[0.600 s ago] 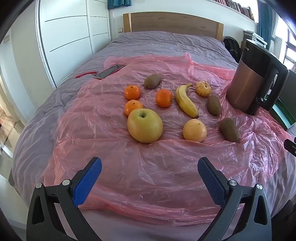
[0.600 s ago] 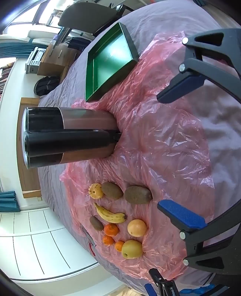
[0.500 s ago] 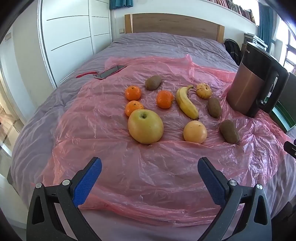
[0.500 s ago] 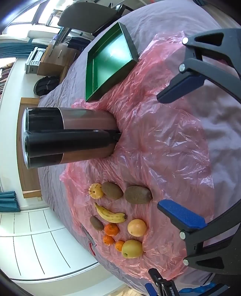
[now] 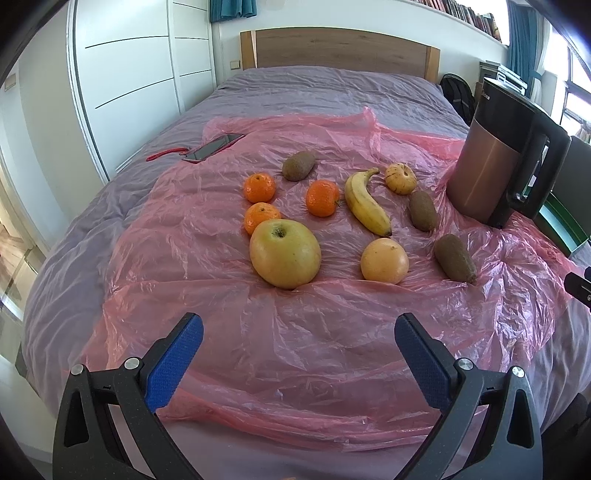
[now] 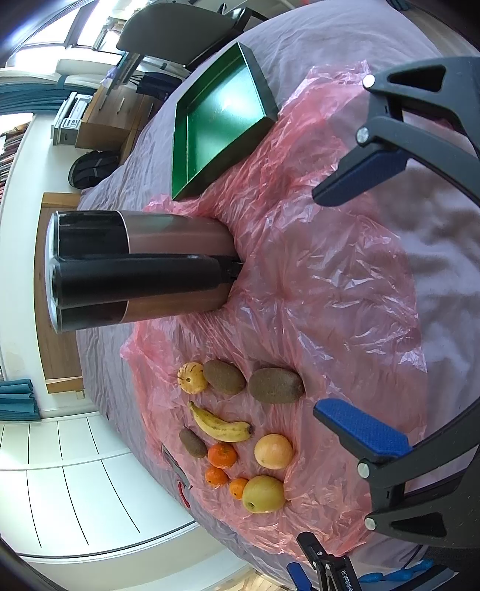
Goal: Organize fruits
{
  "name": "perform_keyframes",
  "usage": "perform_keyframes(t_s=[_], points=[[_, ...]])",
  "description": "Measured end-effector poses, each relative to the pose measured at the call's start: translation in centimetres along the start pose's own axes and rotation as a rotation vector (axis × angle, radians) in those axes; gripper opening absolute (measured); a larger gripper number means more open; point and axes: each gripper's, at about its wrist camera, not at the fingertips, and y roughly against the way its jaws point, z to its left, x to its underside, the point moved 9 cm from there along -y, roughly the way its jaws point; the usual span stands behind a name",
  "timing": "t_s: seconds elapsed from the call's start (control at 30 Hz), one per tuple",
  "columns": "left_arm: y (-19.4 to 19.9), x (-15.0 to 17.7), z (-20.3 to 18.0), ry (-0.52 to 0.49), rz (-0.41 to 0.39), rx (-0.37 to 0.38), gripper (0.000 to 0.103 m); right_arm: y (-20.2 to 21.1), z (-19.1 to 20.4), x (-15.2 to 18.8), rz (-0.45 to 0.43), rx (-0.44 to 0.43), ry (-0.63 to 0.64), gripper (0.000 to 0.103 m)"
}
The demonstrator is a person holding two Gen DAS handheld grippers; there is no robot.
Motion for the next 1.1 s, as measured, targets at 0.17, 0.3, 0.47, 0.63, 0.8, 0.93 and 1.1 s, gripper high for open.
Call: perform_keyframes(t_s=[0.17, 0.3, 0.47, 0.63, 0.8, 0.93, 1.1], points=[[-0.1, 0.1, 0.0, -0.001, 0.006, 0.002, 0.102, 0.0, 0.0, 0.0, -0.002, -0.001, 0.001, 0.103], [-0.2, 0.1, -0.1, -0.008, 0.011, -0.002, 0.102, -0.2, 0.0, 0.0, 0.001, -0.001, 0.002, 0.103], [-0.3, 0.2, -0.2, -0.014, 0.022, -0.004, 0.102, -0.2, 0.0, 0.0, 0.002, 0.001, 0.004, 0.103], [-0.5, 0.4, -0.3, -0.027, 0.035, -0.011, 0.102, -0.2, 0.0, 0.0, 0.002, 0.002, 0.006, 0.103], [-0.8, 0.6, -0.4, -0.038, 0.049, -0.023, 0.102, -0.4, 0.1, 0.1, 0.004, -0.003, 0.011, 0.103], [-0.9, 0.7, -0.6, -0.048, 0.058, -0.024, 0.102, -0.5, 0.2, 0.2, 0.007, -0.007, 0.017, 0.103], [-1.0, 0.8, -0.7, -0.058, 0.065, -0.026, 0.102, -0.6, 0.6, 0.2, 0.011, -0.011, 0.026, 0.103]])
